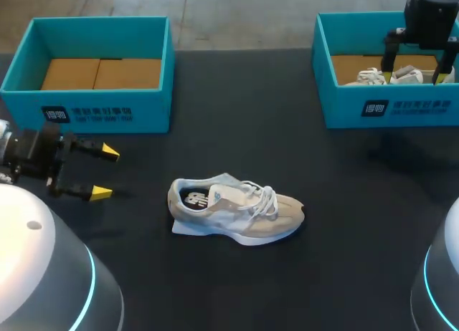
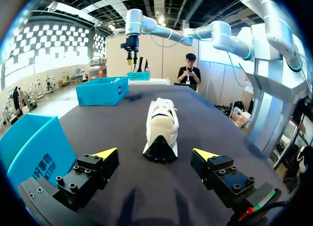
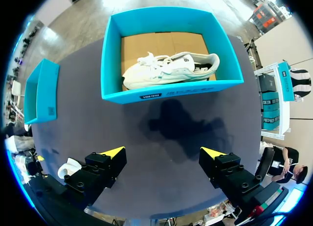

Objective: Take the shoe out of the shoebox, open the shoe tongue, remove and reinsert the insole, then place the shoe into the shoebox

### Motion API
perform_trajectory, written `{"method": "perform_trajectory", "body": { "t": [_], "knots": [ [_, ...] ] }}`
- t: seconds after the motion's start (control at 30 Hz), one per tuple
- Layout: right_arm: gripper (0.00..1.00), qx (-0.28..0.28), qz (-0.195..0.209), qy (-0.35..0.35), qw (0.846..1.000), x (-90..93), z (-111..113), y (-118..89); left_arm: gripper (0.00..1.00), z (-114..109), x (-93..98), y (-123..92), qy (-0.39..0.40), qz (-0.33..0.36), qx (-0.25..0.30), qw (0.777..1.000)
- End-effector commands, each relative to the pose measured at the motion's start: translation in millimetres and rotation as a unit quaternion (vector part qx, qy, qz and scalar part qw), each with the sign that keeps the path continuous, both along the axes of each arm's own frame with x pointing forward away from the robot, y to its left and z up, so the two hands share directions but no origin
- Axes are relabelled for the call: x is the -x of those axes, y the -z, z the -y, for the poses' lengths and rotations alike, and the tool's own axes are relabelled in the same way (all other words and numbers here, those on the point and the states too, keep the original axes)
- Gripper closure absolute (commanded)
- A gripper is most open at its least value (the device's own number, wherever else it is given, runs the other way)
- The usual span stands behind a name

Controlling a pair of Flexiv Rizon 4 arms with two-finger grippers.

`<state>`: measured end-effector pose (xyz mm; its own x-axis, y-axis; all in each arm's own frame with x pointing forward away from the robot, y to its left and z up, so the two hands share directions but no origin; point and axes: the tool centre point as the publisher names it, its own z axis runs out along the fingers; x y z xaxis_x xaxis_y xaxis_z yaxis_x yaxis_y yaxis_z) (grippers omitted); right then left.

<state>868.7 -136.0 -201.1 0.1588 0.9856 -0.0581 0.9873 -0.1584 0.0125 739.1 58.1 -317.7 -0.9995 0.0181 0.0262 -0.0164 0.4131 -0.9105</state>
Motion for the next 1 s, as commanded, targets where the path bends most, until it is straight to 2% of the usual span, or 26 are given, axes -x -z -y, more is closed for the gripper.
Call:
{"method": "perform_trajectory", "body": {
  "t": [0.03, 0.4, 0.63, 1.0],
  "knots": [
    [0.00, -0.001, 0.001, 0.000, 1.000, 0.7, 0.6, 0.5, 0.00, 9.9, -6.1, 11.1, 0.013, 0.007, 0.006, 1.000],
    [0.00, -0.001, 0.001, 0.000, 1.000, 0.7, 0.6, 0.5, 0.00, 32.5, 13.3, 29.1, 0.048, 0.045, 0.021, 0.998],
    [0.00, -0.001, 0.001, 0.000, 1.000, 0.7, 0.6, 0.5, 0.00, 45.0, 17.6, 40.5, 0.056, 0.028, 0.023, 0.998],
    [0.00, -0.001, 0.001, 0.000, 1.000, 0.7, 0.6, 0.5, 0.00, 52.5, 19.5, 54.3, 0.067, 0.002, 0.047, 0.997]
  ]
}}
